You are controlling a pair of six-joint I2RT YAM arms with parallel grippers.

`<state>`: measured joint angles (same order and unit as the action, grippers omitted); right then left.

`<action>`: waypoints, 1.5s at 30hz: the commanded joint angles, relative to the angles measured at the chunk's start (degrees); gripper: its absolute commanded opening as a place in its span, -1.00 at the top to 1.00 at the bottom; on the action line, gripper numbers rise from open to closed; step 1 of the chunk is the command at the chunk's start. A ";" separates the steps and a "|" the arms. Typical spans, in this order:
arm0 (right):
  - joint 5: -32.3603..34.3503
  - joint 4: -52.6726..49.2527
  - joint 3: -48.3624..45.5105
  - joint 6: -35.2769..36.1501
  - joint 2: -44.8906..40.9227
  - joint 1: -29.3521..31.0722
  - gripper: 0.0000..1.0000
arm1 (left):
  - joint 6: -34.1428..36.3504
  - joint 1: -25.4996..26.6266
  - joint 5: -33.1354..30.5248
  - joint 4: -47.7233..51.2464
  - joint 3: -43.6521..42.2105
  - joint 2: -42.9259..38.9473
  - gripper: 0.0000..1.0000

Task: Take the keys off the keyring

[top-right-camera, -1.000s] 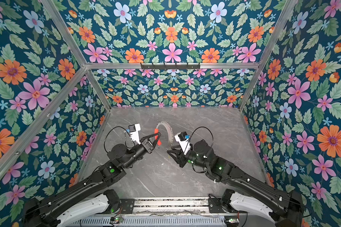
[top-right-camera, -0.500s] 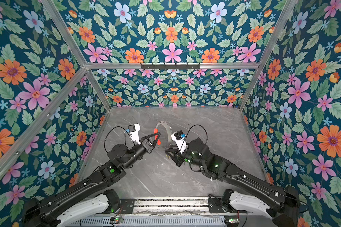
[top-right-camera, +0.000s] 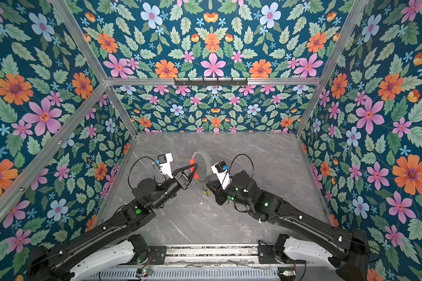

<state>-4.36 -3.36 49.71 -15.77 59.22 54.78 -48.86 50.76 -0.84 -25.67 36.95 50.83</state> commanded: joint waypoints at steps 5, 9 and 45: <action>-0.21 -0.96 0.44 1.13 0.97 0.04 0.70 | 0.09 0.05 0.93 -1.93 0.37 0.05 1.00; -0.30 -0.69 0.33 1.18 0.73 0.03 0.79 | 0.16 0.11 0.71 -1.42 0.48 -0.03 1.00; 1.11 5.30 -3.47 3.81 -5.64 0.41 1.00 | -2.63 0.10 0.04 -1.05 -2.00 -0.64 0.50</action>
<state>-4.08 -2.35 46.68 -13.04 54.22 55.13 -50.85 50.87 -1.52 -25.02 35.42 50.24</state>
